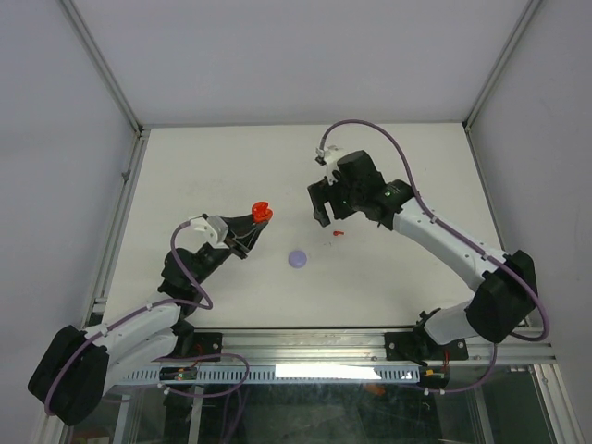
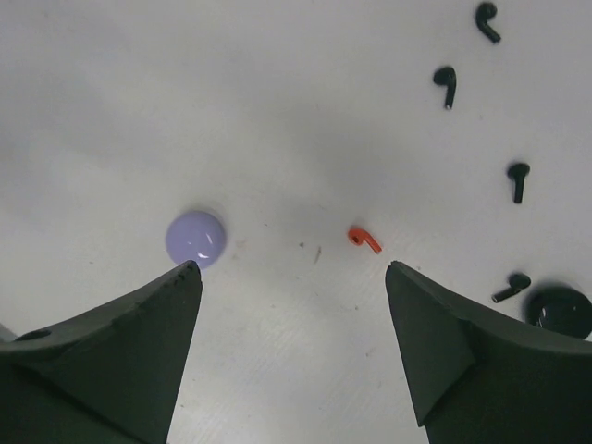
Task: Insert the wireless bluetooth earbuds into the charging case
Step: Pick up the earbud from the center of the board.
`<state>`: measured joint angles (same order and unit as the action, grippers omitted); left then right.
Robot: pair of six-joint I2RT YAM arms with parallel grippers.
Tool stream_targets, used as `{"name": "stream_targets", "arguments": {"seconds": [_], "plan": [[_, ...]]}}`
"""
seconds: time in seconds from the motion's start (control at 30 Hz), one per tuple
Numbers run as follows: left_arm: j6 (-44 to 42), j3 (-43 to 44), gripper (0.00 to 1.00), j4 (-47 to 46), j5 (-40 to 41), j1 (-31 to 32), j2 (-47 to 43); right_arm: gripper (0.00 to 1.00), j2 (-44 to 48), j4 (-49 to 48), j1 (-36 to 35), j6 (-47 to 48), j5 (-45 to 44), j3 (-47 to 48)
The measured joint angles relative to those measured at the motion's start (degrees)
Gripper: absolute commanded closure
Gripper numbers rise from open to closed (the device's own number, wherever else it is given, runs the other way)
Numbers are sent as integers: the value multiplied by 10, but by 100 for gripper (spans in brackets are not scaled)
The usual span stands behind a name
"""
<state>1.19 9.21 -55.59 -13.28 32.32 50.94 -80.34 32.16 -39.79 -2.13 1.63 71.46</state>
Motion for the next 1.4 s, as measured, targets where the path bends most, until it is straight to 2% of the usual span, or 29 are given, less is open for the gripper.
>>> {"name": "stream_targets", "arguments": {"seconds": [0.27, 0.6, 1.0, 1.4], "plan": [[13, -1, 98, 64, 12, 0, -33, 28, -96, 28, 37, 27, -13, -29], [23, -1, 98, 84, 13, 0, -28, 41, -237, 56, 39, 67, -23, 4], [23, -1, 98, 103, 13, 0, -21, 58, -295, 75, 47, 122, -25, 66], [23, -1, 98, 102, 12, 0, -9, 66, -320, 111, 48, 145, -22, 77]]}}
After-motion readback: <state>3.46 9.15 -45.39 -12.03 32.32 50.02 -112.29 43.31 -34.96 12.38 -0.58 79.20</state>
